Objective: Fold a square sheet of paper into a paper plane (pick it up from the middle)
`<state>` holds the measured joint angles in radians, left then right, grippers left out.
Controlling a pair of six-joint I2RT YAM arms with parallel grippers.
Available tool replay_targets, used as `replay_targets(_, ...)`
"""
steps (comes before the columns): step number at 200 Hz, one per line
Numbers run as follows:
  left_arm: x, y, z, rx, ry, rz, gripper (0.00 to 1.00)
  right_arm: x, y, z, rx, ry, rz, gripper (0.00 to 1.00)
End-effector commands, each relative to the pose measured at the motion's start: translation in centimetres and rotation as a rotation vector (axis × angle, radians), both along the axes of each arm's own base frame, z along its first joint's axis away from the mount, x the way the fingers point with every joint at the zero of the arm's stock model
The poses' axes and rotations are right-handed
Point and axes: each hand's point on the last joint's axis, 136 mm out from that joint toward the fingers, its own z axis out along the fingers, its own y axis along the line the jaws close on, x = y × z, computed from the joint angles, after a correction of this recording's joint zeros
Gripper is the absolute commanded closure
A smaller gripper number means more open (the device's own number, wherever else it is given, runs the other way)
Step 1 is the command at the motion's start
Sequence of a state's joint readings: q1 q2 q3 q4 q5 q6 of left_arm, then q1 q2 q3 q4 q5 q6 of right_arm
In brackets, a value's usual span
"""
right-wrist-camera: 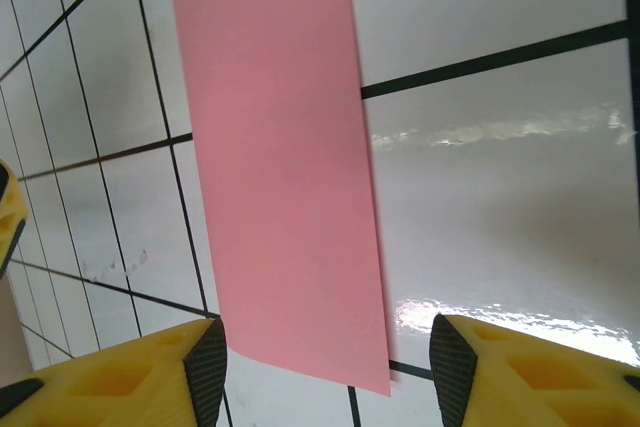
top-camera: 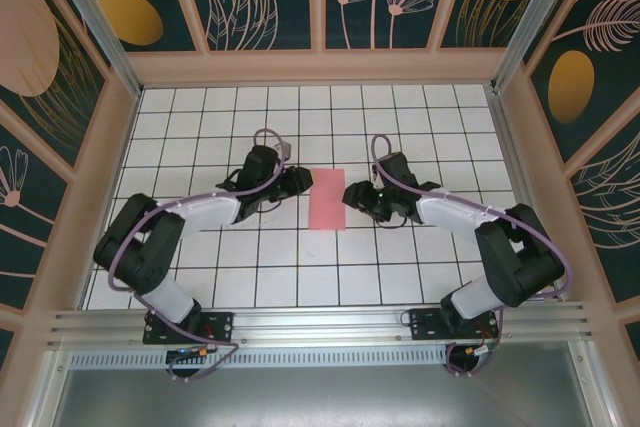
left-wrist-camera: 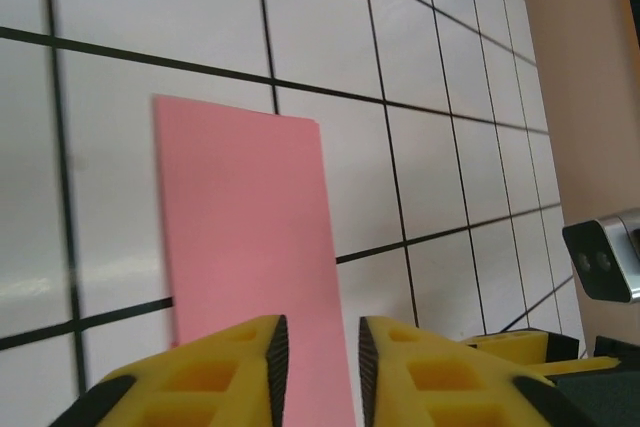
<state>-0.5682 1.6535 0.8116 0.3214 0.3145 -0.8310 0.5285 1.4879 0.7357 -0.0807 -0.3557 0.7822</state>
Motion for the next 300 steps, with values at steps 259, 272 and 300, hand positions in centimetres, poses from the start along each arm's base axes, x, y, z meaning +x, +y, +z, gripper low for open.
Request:
replay_targets(259,0.4,0.9,-11.4,0.333,0.257,0.075,0.91,-2.7,2.8,-3.4,0.062,0.192,0.043,0.53)
replay_targets(272,0.4,1.0,-11.4,0.333,0.258,0.076,0.91,-2.8,3.1,-3.2,0.078,0.189,0.058,0.54)
replay_targets(300,0.3,0.9,-11.5,0.329,0.261,0.072,0.91,-3.2,3.7,-3.0,0.107,0.199,0.079,0.54)
